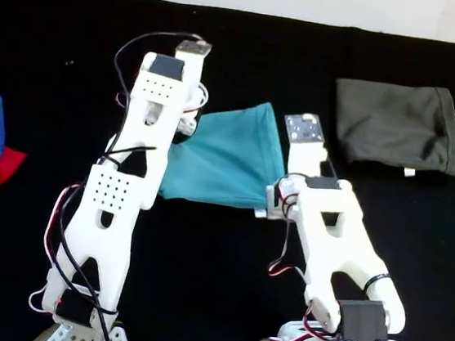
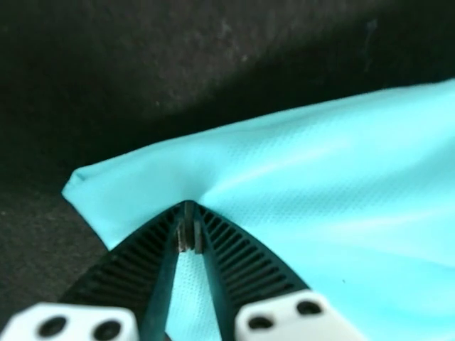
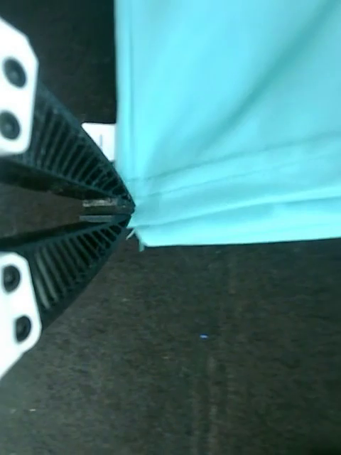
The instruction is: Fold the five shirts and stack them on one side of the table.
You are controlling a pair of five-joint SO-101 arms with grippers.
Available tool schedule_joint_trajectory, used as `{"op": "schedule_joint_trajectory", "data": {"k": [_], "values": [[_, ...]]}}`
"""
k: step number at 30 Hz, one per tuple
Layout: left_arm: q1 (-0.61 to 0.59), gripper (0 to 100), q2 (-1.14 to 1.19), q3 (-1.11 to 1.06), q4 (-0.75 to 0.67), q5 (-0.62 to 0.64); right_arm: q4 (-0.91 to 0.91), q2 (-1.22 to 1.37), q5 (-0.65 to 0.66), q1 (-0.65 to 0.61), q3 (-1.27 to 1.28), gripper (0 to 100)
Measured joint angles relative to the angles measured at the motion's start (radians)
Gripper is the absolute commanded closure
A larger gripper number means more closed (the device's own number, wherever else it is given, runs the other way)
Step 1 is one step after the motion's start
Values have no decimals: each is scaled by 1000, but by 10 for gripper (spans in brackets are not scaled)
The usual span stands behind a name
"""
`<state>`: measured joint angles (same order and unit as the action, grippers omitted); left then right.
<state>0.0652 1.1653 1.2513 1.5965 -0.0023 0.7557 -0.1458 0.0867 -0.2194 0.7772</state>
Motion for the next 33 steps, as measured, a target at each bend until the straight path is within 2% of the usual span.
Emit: {"op": "schedule_joint_trajectory", "data": {"k": [6, 10, 14, 18, 22, 28, 33], "values": [[-21, 991, -8, 222, 141, -2, 64, -121, 0, 0, 0, 991], [-48, 991, -92, 216, 166, -2, 106, -276, 0, 2, 0, 991], [-51, 991, -302, -28, 166, -2, 115, -342, 0, 3, -14, 991], [-43, 991, -632, -460, 163, -3, 117, -336, 0, 3, -86, 991], [8, 991, -965, -939, -14, -3, 117, -233, 0, 3, -222, 991], [112, 991, -1278, -1619, -456, -3, 117, 44, 0, 3, -486, 991], [121, 991, -1335, -1869, -717, -3, 117, 279, 0, -35, -698, 991]]}}
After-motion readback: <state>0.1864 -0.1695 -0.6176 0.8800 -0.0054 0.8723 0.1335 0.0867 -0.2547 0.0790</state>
